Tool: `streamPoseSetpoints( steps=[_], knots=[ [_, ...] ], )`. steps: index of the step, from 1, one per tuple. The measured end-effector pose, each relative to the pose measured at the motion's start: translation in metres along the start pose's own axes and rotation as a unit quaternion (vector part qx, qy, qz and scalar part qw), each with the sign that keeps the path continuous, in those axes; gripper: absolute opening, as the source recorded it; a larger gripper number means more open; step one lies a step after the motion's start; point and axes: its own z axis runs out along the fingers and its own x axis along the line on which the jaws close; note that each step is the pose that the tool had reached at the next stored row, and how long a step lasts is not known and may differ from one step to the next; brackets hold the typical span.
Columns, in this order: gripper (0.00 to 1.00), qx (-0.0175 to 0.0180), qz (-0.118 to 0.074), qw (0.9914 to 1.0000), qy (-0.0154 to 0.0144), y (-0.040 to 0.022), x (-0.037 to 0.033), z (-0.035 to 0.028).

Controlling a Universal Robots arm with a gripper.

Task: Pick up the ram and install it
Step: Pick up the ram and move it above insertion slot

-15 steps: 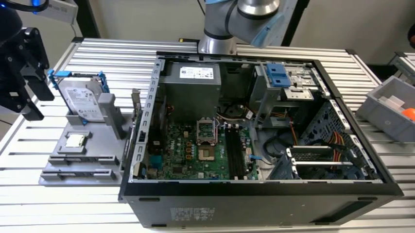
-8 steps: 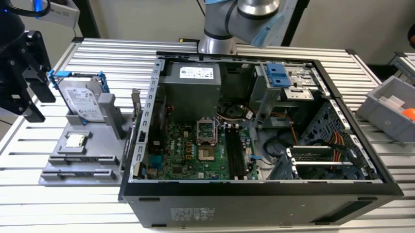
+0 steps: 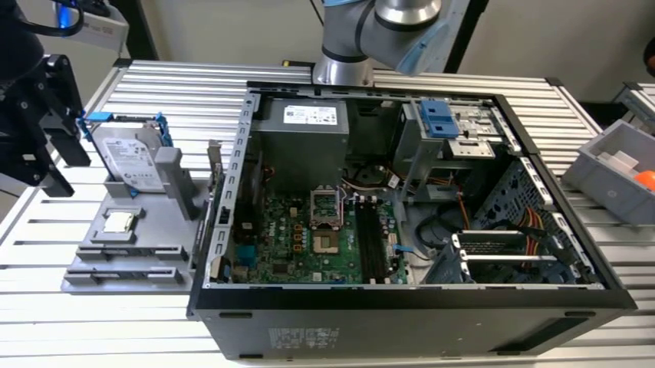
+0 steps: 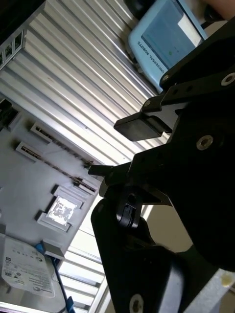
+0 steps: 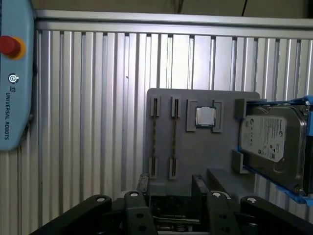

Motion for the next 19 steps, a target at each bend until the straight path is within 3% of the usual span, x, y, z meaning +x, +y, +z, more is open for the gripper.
streamPoseSetpoints(
  steps=[19],
  knots=[
    [1.00,-0.0001,0.003,1.00000,0.0000,-0.0001,0.0000,0.0168]
  ],
)
